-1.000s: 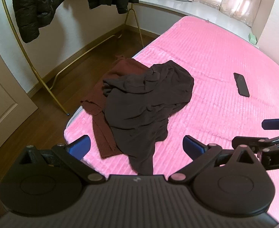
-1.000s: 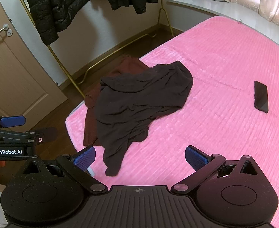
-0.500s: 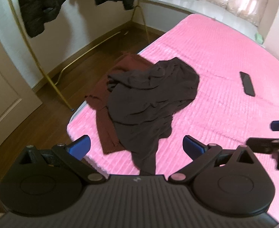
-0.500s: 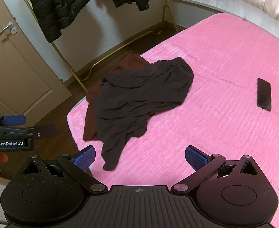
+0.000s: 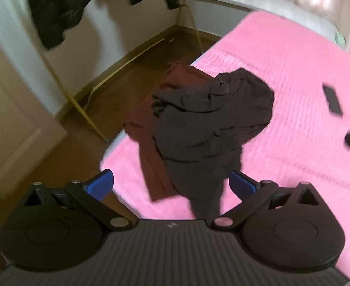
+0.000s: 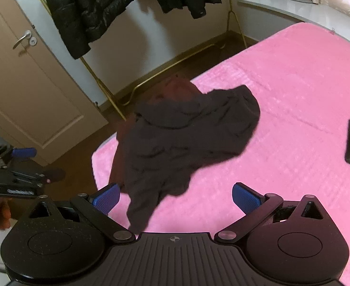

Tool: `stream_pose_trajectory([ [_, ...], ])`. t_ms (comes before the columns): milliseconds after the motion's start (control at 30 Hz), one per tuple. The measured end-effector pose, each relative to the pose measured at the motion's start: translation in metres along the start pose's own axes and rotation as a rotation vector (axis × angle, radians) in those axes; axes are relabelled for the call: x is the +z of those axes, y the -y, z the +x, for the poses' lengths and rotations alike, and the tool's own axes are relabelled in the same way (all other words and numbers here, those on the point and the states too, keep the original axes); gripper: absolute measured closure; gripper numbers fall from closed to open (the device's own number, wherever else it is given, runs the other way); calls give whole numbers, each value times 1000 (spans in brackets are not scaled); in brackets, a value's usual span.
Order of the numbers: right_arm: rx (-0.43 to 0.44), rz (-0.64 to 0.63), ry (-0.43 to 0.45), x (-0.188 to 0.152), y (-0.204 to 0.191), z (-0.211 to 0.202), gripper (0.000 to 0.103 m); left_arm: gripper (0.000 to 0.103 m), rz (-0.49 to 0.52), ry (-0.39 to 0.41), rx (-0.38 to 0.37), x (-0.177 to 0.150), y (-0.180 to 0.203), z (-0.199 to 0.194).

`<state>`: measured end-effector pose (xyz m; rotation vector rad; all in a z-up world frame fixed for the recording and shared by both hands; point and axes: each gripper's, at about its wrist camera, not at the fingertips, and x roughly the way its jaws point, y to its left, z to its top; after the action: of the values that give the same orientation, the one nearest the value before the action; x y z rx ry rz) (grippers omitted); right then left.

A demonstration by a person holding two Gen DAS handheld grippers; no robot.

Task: Fold clothes
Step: 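Grasp the black sweater with the right gripper and lift it off the bed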

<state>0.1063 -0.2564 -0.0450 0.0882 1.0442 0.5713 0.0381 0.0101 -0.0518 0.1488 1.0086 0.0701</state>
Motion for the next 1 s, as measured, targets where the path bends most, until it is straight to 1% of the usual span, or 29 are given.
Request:
stream_pose_trajectory([
  [33, 4, 14, 9, 5, 0, 6, 0, 2, 62, 6, 5, 7, -1, 11],
  [133, 8, 64, -3, 27, -2, 35, 0, 2, 257, 31, 11, 27, -3, 47],
  [200, 6, 99, -17, 40, -4, 56, 1, 4, 390, 63, -13, 41, -5, 77],
  [233, 8, 111, -24, 46, -5, 68, 1, 7, 460, 77, -25, 47, -6, 94],
  [267, 4, 125, -24, 52, -7, 84, 1, 9, 528, 92, -38, 53, -7, 114],
  [300, 4, 135, -18, 57, -6, 96, 2, 9, 584, 105, -56, 59, -8, 133],
  [333, 11, 143, -17, 61, -6, 109, 7, 11, 629, 115, -72, 62, -10, 150],
  [367, 21, 169, -29, 65, -2, 125, 27, 18, 669, 118, -90, 68, -12, 171],
  [400, 32, 198, -42, 69, 3, 143, 35, 20, 708, 121, -107, 73, -14, 191],
  [467, 31, 277, -61, 74, 15, 174, 35, 20, 770, 130, -127, 82, -13, 226],
  [567, 50, 342, -72, 85, 28, 213, 35, 20, 848, 158, -164, 95, -11, 269],
  [633, 55, 374, -85, 90, 34, 233, 34, 20, 910, 162, -201, 98, -9, 291],
  [667, 57, 394, -97, 92, 36, 245, 24, 22, 942, 165, -225, 99, -7, 301],
  [700, 58, 411, -100, 94, 38, 253, 7, 26, 961, 170, -259, 100, -7, 306],
  [733, 59, 427, -101, 95, 40, 260, 2, 38, 966, 174, -301, 102, -8, 309],
  [767, 69, 447, -101, 97, 42, 268, 1, 54, 960, 166, -341, 105, -9, 309],
  [800, 77, 473, -105, 98, 44, 272, 1, 65, 950, 151, -372, 107, -9, 309],
  [833, 84, 500, -109, 98, 46, 276, 1, 83, 944, 140, -396, 107, -9, 307],
  [867, 95, 549, -111, 97, 49, 280, 1, 95, 943, 141, -402, 105, -8, 301],
  [900, 105, 594, -111, 96, 52, 282, 1, 100, 940, 142, -408, 103, -8, 296],
  [933, 116, 633, -112, 94, 54, 283, 1, 102, 932, 144, -418, 101, -9, 289],
  [1000, 142, 695, -110, 92, 58, 284, 1, 102, 909, 174, -454, 98, -11, 264],
])
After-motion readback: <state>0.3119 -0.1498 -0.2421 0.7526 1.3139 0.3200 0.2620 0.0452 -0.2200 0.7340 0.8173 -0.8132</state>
